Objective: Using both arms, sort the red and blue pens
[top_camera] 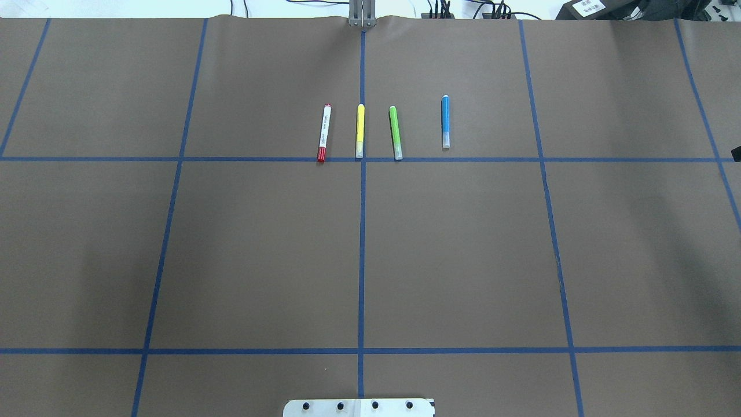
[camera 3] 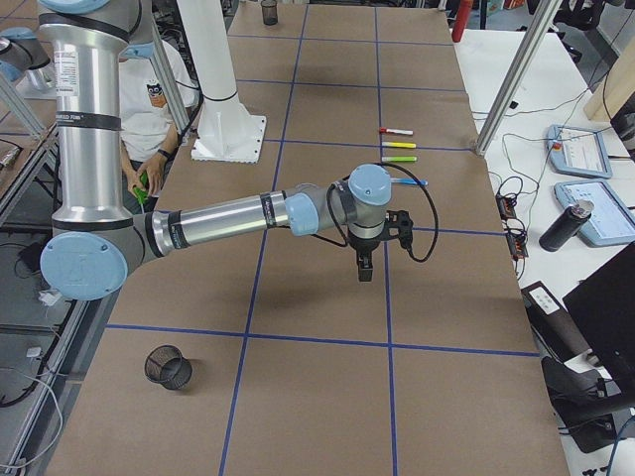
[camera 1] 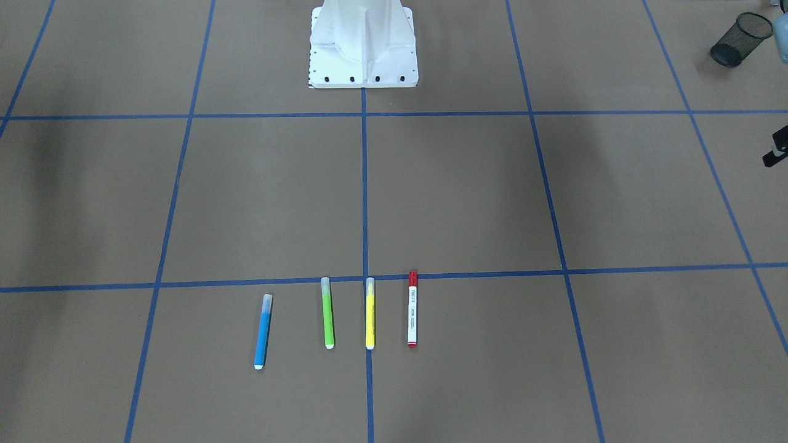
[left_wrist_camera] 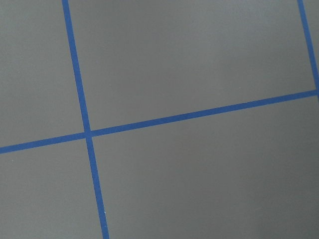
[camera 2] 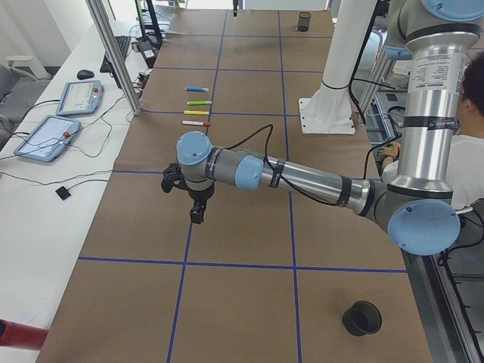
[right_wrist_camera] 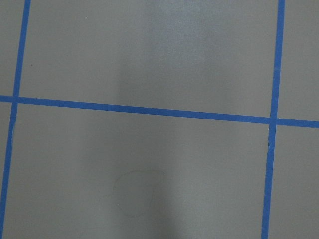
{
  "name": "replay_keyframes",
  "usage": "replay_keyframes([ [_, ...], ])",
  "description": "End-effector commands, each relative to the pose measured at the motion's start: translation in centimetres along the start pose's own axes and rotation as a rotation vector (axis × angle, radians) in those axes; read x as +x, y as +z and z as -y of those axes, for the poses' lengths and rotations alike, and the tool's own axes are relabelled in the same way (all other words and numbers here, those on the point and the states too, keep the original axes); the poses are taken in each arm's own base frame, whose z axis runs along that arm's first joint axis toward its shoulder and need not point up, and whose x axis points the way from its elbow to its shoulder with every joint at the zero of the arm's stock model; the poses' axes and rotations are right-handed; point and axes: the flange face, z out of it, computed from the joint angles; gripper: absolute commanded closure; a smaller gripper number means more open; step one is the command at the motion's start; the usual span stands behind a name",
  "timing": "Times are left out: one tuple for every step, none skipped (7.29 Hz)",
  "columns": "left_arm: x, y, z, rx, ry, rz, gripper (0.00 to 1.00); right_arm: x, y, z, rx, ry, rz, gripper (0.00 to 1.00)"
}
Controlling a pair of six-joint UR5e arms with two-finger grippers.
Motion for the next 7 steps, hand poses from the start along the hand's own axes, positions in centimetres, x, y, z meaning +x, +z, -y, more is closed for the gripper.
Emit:
replay_keyframes([
  [0.2,-0.2,-0.4,0.003,0.004,-0.003,0.01,-0.1,0.0,0.0,-0.001,-0.001,0.005,0.00],
  [0.3,-0.3,-0.3,0.006,0.007,-0.003,0.01,-0.3,-0.4,0.0,0.006,-0.006,0.006,0.00],
  [0.8,-0.5,-0.2,0.010,0.016,-0.005,0.01,-0.3,-0.2,0.0,0.003,-0.004,0.004,0.00],
  [1.0,-0.6,-0.2,0.013,0.016,-0.006,0.01,-0.7,-0.5,0.5,0.012,-0.011,0.006,0.00],
  [2.3,-1.5,-0.1,0.033,0.014,-0.009,0.01,-1.0,-0.6,0.7,0.009,-0.011,0.025,0.00],
  [1.8,-0.7,-0.7,0.018,0.007,-0.008,0.01,-0.9,-0.3,0.7,0.002,-0.008,0.031,0.00],
  [2.3,-0.9,-0.6,0.031,0.011,-0.009,0.01,-1.4,-0.7,0.8,0.019,-0.030,0.041,0.00],
])
